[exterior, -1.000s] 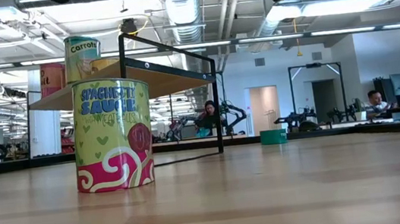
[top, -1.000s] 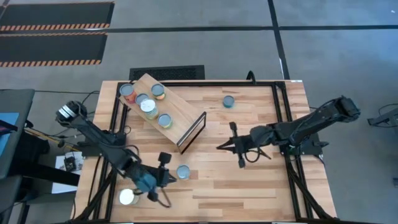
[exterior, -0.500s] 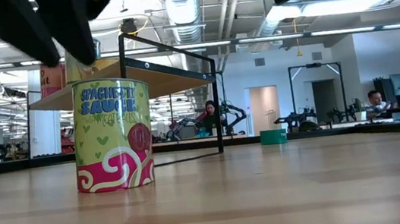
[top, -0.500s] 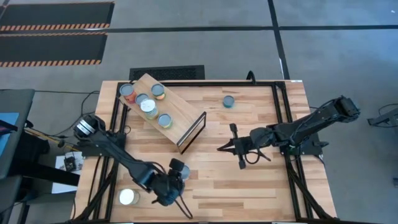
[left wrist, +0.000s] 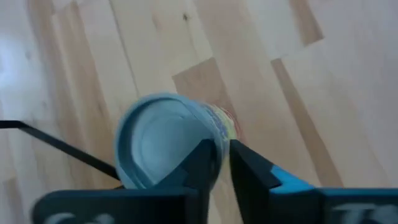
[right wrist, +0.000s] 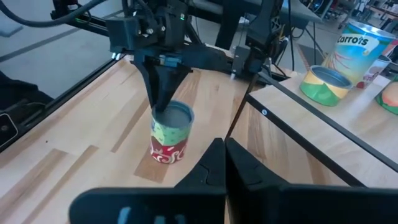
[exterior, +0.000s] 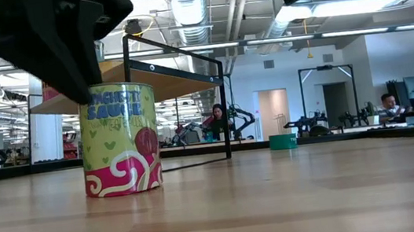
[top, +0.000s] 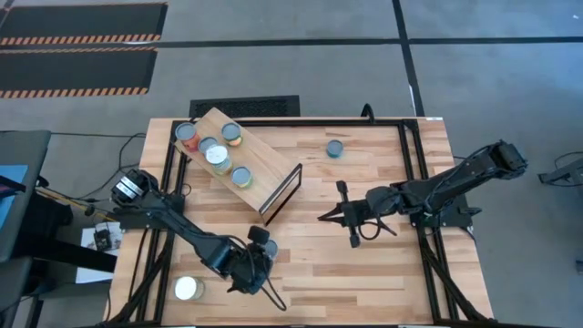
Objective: Pick and place cans onto a shelf
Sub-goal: Put the canned spaghetti sauce on the shelf
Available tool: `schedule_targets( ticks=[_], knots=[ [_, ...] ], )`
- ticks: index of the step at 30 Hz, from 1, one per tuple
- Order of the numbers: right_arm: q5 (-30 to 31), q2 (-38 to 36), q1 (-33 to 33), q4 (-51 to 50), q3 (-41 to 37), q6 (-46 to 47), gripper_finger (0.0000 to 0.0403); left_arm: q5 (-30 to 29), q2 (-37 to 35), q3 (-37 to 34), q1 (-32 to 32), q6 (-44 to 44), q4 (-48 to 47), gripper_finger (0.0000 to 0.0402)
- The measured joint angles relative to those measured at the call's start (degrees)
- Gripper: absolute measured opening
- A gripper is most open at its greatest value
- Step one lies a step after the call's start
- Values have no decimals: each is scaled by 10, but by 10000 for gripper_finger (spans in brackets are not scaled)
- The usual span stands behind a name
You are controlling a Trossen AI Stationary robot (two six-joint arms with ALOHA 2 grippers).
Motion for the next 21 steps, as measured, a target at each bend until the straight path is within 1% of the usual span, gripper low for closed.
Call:
schedule_targets(
  ticks=[2, 3, 7, 10, 14, 16, 18, 21],
  knots=[
    [0, 0, 0, 1, 0, 0, 8, 0, -1, -1, 2, -3, 1, 16],
    [0, 0, 0, 1, 0, 0, 8, -1, -1, -1, 2, -3, 2, 9],
    [0, 0, 0, 1, 0, 0, 8, 6, -7, 10, 0, -6, -11, 4],
    [0, 0, 0, 1, 0, 0, 8, 19, -27, 47, 0, -27, -32, 2],
    [0, 0, 0, 1, 0, -3, 8, 19, -60, 124, -1, -66, -94, 1],
    [0, 0, 0, 0, 0, -3, 8, 15, -78, 177, 1, -80, -134, 1],
    [0, 0, 0, 0, 0, -3, 8, -16, -92, 233, 8, -96, -181, 1],
    [0, 0, 0, 1, 0, -3, 8, -79, -99, 323, 34, -114, -287, 1]
  ],
)
